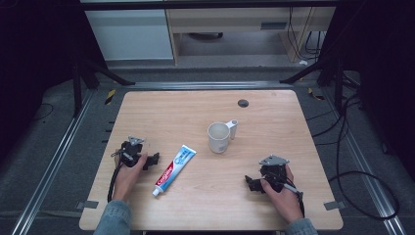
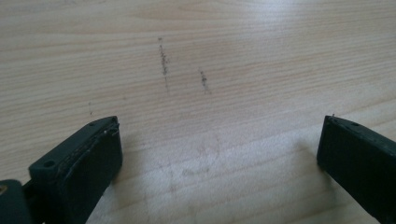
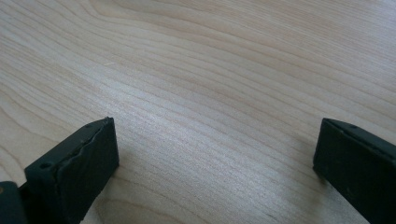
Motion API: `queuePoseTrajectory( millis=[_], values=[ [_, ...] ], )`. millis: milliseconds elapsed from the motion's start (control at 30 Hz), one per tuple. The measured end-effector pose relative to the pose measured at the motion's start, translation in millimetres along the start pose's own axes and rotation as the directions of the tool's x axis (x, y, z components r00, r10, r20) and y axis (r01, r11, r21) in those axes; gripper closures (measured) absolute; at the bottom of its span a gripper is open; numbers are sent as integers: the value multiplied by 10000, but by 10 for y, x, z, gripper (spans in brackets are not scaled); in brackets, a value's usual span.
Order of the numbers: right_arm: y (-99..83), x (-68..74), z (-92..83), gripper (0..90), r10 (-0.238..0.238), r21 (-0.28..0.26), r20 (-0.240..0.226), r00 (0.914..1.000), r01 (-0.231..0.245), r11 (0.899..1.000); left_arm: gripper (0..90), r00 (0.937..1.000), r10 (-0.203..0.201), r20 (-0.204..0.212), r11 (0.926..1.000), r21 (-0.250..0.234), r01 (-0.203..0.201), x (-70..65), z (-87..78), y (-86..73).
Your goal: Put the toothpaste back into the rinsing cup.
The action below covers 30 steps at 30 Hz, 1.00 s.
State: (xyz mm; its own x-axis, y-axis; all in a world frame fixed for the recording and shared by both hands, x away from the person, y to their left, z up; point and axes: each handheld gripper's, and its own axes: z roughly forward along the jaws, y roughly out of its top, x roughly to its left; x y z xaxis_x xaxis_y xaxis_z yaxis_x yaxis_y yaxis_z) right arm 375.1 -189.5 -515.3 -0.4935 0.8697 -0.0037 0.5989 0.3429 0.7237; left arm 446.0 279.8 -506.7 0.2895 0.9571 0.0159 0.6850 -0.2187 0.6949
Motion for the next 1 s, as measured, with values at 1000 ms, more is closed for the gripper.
queuePoseTrajectory(
  millis=[1000],
  values=[
    [-16, -4, -19, 5, 35, 4, 21, 10000, -35, 10000, 44, 9932, 176, 1149, 9983, 539, -239, -268, -1048, 259]
  ],
)
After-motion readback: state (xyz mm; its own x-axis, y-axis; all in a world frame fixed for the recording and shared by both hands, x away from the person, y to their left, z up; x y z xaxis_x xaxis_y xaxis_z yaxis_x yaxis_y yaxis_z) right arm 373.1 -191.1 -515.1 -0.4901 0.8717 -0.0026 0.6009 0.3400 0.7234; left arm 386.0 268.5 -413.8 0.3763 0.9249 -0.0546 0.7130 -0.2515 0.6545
